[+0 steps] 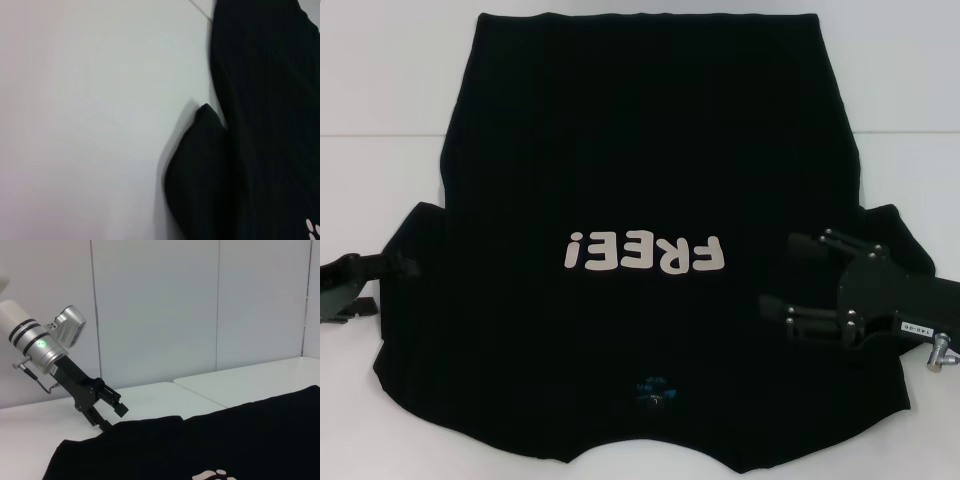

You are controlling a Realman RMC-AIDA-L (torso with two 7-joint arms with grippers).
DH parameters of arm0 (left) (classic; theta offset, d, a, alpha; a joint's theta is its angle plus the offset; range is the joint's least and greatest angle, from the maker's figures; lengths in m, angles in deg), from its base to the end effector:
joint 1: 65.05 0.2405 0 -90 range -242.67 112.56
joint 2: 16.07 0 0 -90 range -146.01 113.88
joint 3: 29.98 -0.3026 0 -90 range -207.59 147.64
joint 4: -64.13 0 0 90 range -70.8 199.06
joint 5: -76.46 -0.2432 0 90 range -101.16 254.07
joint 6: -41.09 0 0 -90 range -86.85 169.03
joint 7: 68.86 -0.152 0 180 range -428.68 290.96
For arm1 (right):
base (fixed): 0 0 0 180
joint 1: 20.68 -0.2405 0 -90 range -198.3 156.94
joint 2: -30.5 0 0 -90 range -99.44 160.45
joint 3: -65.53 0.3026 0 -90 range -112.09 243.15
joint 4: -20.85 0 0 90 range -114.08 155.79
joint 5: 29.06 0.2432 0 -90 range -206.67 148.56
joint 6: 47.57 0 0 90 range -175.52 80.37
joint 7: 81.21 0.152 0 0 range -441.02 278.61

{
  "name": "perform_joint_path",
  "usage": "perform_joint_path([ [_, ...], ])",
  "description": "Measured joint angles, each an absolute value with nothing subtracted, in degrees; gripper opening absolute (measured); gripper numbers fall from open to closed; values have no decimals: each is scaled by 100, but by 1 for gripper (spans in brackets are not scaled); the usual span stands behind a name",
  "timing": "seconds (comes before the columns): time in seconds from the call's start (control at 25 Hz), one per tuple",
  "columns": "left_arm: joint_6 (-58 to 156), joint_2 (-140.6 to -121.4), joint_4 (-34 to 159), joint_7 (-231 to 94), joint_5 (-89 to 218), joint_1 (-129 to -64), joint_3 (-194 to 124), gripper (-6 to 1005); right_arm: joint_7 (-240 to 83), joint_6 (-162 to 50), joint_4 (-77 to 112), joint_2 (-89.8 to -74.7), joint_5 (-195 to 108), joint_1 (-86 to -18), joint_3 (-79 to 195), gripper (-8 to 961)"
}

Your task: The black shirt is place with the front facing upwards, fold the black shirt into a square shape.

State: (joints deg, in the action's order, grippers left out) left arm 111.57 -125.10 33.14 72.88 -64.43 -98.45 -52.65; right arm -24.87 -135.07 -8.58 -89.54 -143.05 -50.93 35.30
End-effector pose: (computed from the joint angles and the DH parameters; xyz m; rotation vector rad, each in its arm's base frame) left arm -0.4297 0.4091 0.0570 -1.7123 -1.9790 -0.4522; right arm 0.3294 0.3711 -0.0440 -2.5941 0.3203 0.7554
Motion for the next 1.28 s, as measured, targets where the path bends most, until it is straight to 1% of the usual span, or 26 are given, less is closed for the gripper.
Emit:
perform_joint_path([
  [0.4, 11134, -12622, 3320, 7213, -6443, -9935, -5265, 920, -2488, -13574, -813, -8947, -14305, -5086, 3528, 942],
  [0.92, 11085, -12639, 3255, 7050, -6449, -9974, -5399, 879, -2498, -13722, -817, -8937, -14305, -5061, 3574, 942],
  [1.28, 11075, -12648, 3207, 7079, -6461, -9959, -5419, 606, -2490, -13722, -817, -8937, -14305, -5037, 3574, 942],
])
